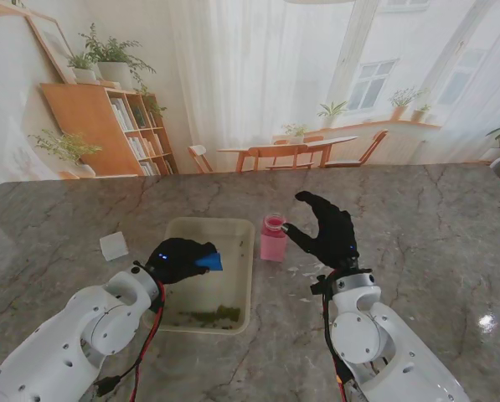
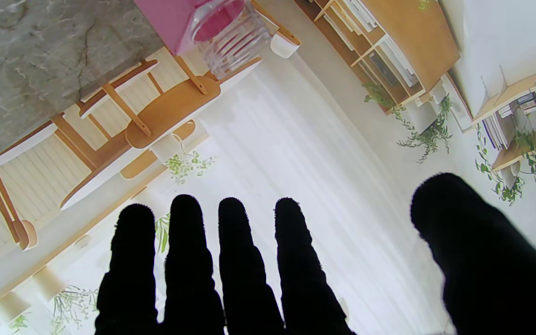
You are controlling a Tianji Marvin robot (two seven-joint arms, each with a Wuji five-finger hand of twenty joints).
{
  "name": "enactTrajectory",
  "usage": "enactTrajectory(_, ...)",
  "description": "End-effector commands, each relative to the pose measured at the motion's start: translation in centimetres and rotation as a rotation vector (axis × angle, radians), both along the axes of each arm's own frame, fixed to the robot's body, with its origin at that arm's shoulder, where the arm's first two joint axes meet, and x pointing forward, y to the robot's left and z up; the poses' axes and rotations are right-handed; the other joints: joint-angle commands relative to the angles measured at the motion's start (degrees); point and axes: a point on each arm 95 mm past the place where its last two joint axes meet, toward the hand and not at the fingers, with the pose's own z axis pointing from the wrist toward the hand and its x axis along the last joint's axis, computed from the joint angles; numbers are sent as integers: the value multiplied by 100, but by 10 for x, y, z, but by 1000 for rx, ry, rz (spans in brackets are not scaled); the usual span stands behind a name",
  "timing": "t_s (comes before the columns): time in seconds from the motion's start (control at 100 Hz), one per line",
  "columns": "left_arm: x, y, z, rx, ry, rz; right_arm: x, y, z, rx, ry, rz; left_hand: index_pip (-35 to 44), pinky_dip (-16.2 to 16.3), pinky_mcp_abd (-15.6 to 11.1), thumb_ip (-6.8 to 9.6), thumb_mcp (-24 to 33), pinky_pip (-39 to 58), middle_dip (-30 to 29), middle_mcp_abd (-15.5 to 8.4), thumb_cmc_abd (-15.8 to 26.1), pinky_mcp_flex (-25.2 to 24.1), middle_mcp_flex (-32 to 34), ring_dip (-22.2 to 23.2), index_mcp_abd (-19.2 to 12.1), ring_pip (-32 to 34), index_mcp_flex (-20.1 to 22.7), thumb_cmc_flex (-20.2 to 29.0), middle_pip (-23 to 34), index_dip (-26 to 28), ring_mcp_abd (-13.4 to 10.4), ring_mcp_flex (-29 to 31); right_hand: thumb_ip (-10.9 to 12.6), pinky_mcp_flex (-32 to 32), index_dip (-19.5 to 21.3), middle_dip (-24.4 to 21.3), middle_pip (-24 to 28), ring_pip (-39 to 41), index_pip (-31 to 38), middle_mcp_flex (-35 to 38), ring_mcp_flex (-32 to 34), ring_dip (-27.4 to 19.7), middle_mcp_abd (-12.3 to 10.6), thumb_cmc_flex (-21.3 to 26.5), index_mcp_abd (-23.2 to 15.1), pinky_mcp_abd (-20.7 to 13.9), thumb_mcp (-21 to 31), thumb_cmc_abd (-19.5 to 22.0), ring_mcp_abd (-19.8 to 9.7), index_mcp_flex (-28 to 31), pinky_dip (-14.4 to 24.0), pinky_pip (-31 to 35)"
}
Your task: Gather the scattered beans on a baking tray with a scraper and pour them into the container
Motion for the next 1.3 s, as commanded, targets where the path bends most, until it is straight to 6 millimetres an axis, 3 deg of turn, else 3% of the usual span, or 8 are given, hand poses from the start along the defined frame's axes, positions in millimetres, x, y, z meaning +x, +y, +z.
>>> enactTrajectory(0.0, 10, -1, -3, -11, 18, 8, 0, 2, 0, 6, 7, 7, -28, 88, -339, 247, 270, 144, 45, -4, 415, 62, -44, 60, -51, 210, -52, 495, 86, 21, -254, 17, 200, 15, -110, -15, -81, -74, 43, 45, 83, 108, -98, 4, -151, 33, -104, 137, -75, 55, 89, -58)
enactTrajectory(0.23, 29, -5, -31, -9, 101, -1, 0, 1, 1, 4, 8, 7, -22, 94, -373, 253, 256, 189, 23, 8, 433, 82, -73, 77, -42, 260, -72, 495, 127, 5, -283, 25, 201, 18, -110, -15, -80, -74, 41, 47, 88, 108, -103, 3, -152, 23, -103, 135, -76, 47, 84, -72)
enactTrajectory(0.43, 29, -9, -49, -16, 159, -26, -1, 1, 1, 3, 8, 4, -15, 98, -392, 256, 247, 242, -6, 18, 417, 116, -68, 94, -43, 317, -59, 495, 163, -12, -306, 53, 201, 19, -110, -15, -82, -75, 44, 47, 90, 108, -102, 1, -152, 23, -106, 138, -76, 55, 86, -74)
enactTrajectory(1.29, -30, -27, -75, -57, 338, -107, -2, -1, 2, 7, 10, -7, -97, 124, -395, 269, 231, 521, -119, 136, 227, 344, 102, 161, 54, 575, 174, 495, 269, -160, -320, 278, 201, 19, -109, -14, -82, -70, 44, 43, 82, 111, -99, 6, -145, 23, -97, 135, -78, 50, 90, -76)
